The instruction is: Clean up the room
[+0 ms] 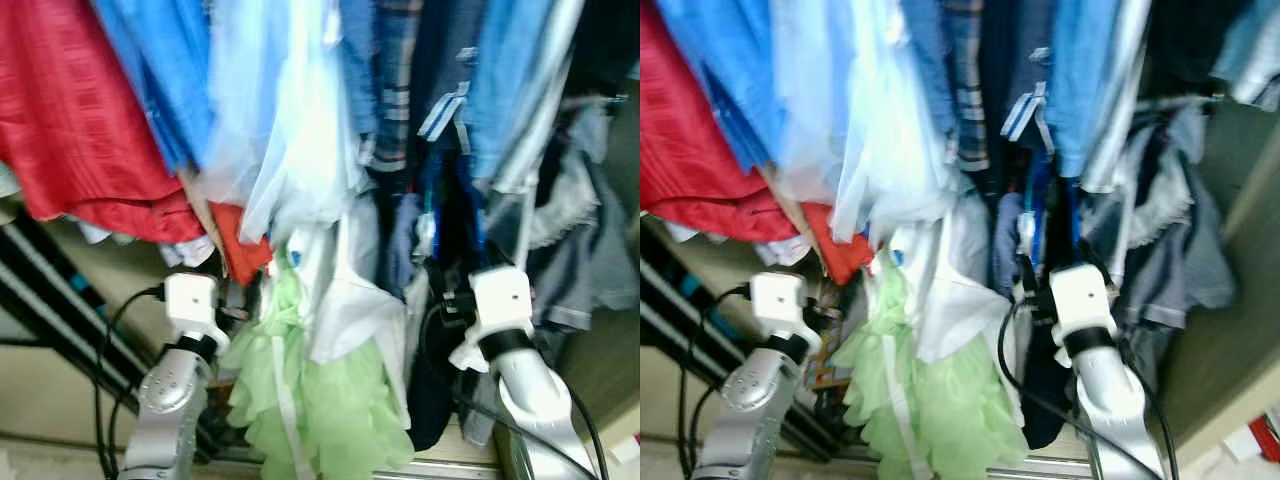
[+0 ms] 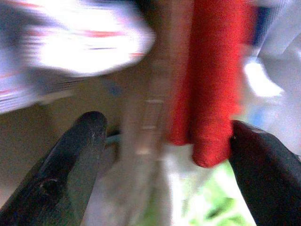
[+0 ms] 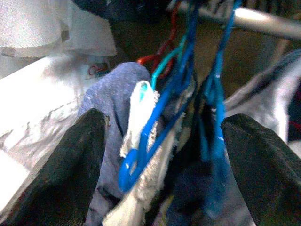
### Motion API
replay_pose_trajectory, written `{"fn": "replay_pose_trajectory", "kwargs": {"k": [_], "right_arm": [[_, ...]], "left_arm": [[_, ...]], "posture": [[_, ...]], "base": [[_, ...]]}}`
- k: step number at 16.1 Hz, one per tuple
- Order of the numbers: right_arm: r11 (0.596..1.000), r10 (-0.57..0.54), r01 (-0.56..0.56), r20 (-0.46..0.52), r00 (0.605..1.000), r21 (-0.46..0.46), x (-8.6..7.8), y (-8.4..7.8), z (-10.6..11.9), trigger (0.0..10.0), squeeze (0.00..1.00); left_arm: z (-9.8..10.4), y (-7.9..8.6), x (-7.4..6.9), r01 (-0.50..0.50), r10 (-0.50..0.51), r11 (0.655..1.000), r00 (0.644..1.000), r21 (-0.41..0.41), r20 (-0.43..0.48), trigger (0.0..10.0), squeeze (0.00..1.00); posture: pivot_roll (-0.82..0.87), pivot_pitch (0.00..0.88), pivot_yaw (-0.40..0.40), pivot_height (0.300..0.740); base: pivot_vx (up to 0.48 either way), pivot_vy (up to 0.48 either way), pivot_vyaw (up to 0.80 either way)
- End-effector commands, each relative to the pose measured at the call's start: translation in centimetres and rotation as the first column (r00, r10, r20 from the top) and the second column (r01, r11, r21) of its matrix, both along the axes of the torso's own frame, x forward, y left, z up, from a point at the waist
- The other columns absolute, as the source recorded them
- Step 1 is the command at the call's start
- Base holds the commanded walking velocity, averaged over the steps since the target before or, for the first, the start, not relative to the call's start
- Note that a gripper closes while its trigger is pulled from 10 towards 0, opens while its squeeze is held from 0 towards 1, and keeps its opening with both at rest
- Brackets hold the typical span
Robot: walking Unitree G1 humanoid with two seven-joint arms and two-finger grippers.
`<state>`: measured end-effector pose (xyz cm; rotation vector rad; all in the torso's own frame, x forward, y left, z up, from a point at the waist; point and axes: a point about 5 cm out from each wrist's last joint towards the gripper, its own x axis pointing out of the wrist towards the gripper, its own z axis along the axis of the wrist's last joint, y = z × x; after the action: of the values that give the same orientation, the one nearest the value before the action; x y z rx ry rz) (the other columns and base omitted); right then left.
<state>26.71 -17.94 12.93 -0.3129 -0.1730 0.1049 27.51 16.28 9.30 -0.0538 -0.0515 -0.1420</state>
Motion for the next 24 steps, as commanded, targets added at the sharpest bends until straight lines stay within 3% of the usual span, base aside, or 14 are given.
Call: {"fn": "replay_pose_trajectory", "kwargs": {"k": [1,3,4,7,10,13,16,18,20,22,24], "right_arm": [[1.0,-0.013,0.013,-0.032,0.999,0.001,0.3,-0.8,-0.9,10.0,0.0],[1.0,0.029,-0.029,-0.044,0.999,-0.002,1.3,-0.1,-1.1,10.0,0.0],[0.995,0.1,-0.1,-0.035,0.994,-0.016,2.2,1.4,-1.0,10.0,0.0],[0.99,0.141,-0.142,-0.036,0.989,-0.009,2.6,2.5,-1.0,10.0,0.0],[0.993,0.116,-0.116,-0.029,0.993,-0.008,3.1,1.8,-0.7,10.0,0.0],[0.996,0.043,-0.04,-0.036,0.998,0.083,2.0,0.4,-0.5,10.0,0.0],[0.994,0.098,-0.094,-0.079,0.992,0.052,-0.1,1.3,-1.5,10.0,0.0],[0.991,0.128,-0.126,-0.051,0.991,0.043,0.9,1.7,-0.7,10.0,0.0],[0.992,0.124,-0.122,-0.042,0.991,0.034,2.1,1.3,0.2,10.0,0.0],[0.992,0.117,-0.114,-0.058,0.991,0.057,2.4,1.0,0.7,10.0,0.0],[0.99,0.128,-0.121,-0.092,0.988,0.071,2.2,1.1,0.6,10.0,0.0]], "left_arm": [[1.2,1.2,0.2,-0.076,0.076,0.997,0.996,0.006,0.047,10.0,0.0],[1.6,1.6,0.3,-0.111,0.11,0.994,0.992,0.02,0.056,10.0,0.0],[1.8,1.9,0.0,-0.132,0.13,0.991,0.99,0.034,0.053,10.0,0.0],[1.7,2.3,-1.2,-0.145,0.144,0.989,0.989,0.04,0.028,10.0,0.0],[1.6,2.7,-0.9,-0.172,0.171,0.984,0.985,0.054,0.029,10.0,0.0],[1.4,3.0,-1.2,-0.156,0.156,0.985,0.988,0.068,0.004,10.0,0.0],[1.4,2.2,-1.8,-0.127,0.128,0.99,0.992,0.062,-0.02,10.0,0.0],[1.7,1.6,-1.2,-0.139,0.139,0.99,0.99,0.033,-0.004,10.0,0.0],[1.8,1.0,-1.5,-0.154,0.154,0.988,0.988,0.014,0.004,10.0,0.0],[1.2,0.2,-1.9,-0.114,0.114,0.993,0.993,0.015,-0.012,10.0,0.0],[1.0,0.1,-1.4,-0.081,0.082,0.996,0.996,0.035,-0.032,10.0,0.0]], "posture": [[-0.13,0.0,0.051,0.74],[-0.08,0.0,0.013,0.74],[-0.05,0.0,-0.006,0.74],[-0.01,0.0,-0.042,0.74],[-0.05,0.0,-0.034,0.74],[-0.07,0.0,0.016,0.74],[-0.07,0.0,-0.021,0.74],[-0.07,0.0,-0.042,0.74],[-0.07,0.0,-0.055,0.74],[-0.09,0.0,-0.061,0.74],[-0.11,0.0,-0.014,0.74]], "base": [[0.0,0.0,0.0],[0.0,0.0,0.0],[0.0,0.0,0.0],[0.0,0.0,0.0],[0.0,0.0,0.0],[0.0,0.0,0.0],[0.0,0.0,0.0],[0.0,0.0,0.0],[0.0,0.0,0.0],[0.0,0.0,0.0],[0.0,0.0,0.0]]}}
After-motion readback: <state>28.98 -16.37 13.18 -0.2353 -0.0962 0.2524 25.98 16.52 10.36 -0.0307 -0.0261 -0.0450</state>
